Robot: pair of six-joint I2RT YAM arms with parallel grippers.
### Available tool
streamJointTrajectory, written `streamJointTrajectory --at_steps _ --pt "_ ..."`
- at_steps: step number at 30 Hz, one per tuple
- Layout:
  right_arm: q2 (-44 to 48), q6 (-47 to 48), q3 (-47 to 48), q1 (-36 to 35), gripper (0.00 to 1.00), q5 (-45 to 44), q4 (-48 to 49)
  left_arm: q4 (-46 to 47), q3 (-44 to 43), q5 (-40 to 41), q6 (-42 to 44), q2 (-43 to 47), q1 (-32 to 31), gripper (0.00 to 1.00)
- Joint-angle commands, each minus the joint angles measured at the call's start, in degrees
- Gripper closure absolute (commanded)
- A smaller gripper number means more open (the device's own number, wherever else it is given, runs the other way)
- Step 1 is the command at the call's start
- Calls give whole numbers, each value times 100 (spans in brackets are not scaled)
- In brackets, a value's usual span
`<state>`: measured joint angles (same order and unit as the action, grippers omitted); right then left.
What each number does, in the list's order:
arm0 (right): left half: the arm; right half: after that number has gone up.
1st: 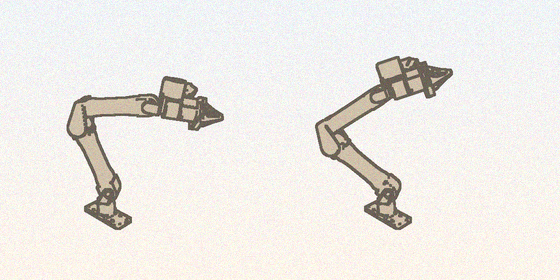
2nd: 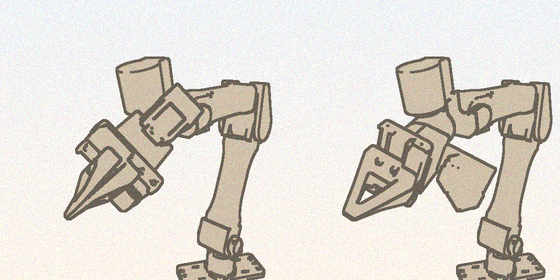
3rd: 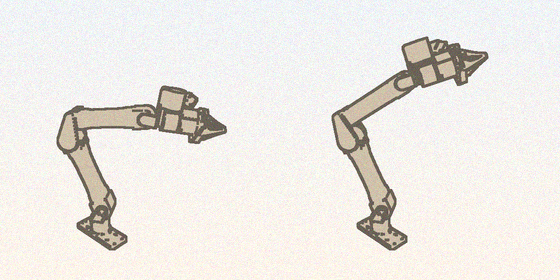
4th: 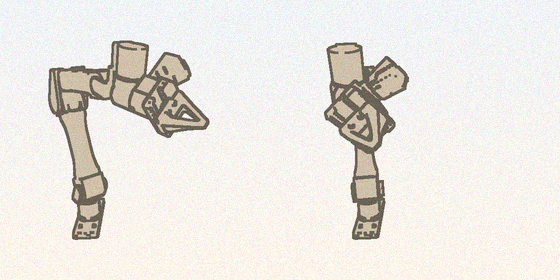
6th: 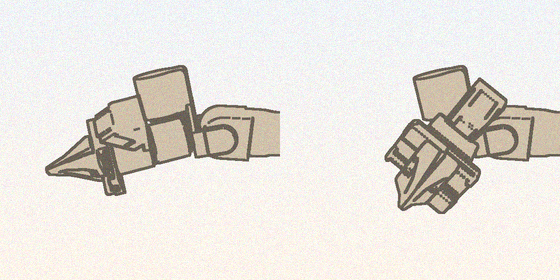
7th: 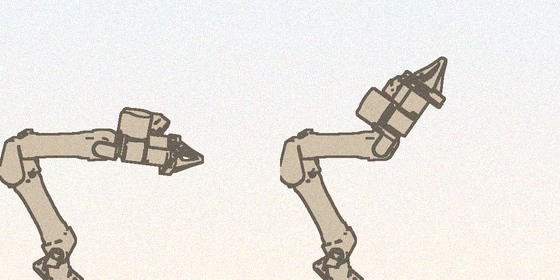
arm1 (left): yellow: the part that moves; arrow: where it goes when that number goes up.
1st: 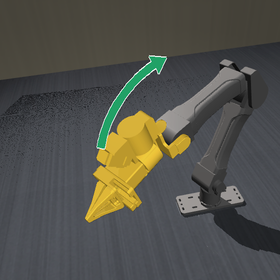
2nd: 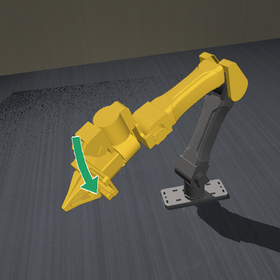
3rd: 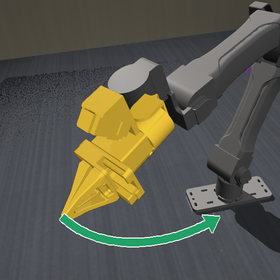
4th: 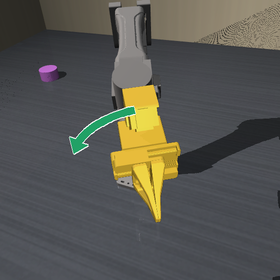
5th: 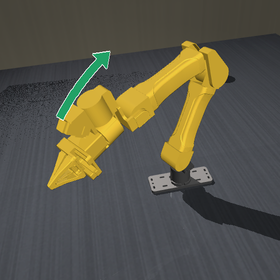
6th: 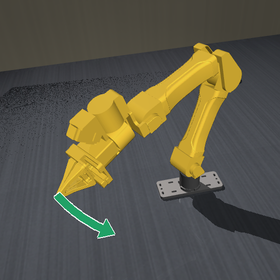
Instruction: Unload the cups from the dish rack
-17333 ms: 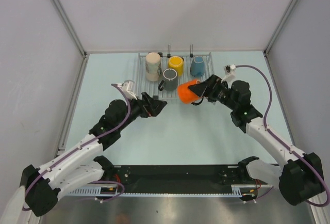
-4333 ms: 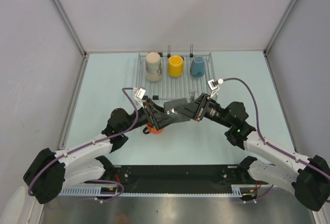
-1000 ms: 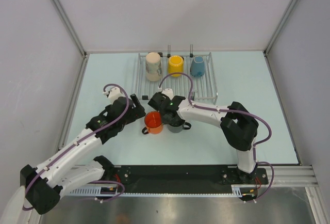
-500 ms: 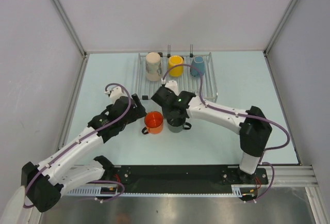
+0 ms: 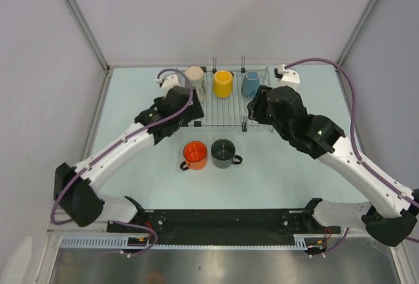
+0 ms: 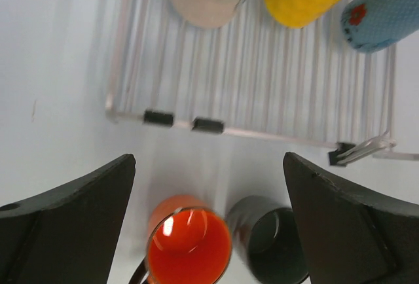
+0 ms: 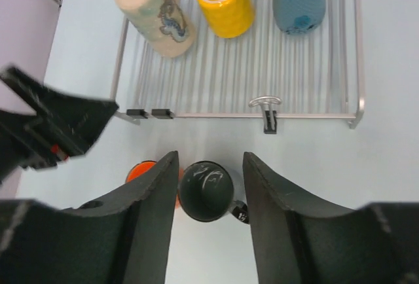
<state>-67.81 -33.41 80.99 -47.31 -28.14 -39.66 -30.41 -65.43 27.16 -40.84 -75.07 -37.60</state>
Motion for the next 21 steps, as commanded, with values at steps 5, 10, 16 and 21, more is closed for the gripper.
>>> streamJointTrajectory --at_steps 5,10,16,21 --pt "453 396 -1164 336 47 -8 617 10 -3034 -123 1226 -2543 -265 0" --pt "418 502 -1279 494 47 150 784 -166 -4755 -123 1684 -3680 -335 0" --pt "453 528 -1472 600 47 361 1214 -193 -6032 -27 2185 -4840 -327 0" --pt "374 563 -1534 670 47 432 1399 -53 -6456 -9 2265 -5377 -248 0"
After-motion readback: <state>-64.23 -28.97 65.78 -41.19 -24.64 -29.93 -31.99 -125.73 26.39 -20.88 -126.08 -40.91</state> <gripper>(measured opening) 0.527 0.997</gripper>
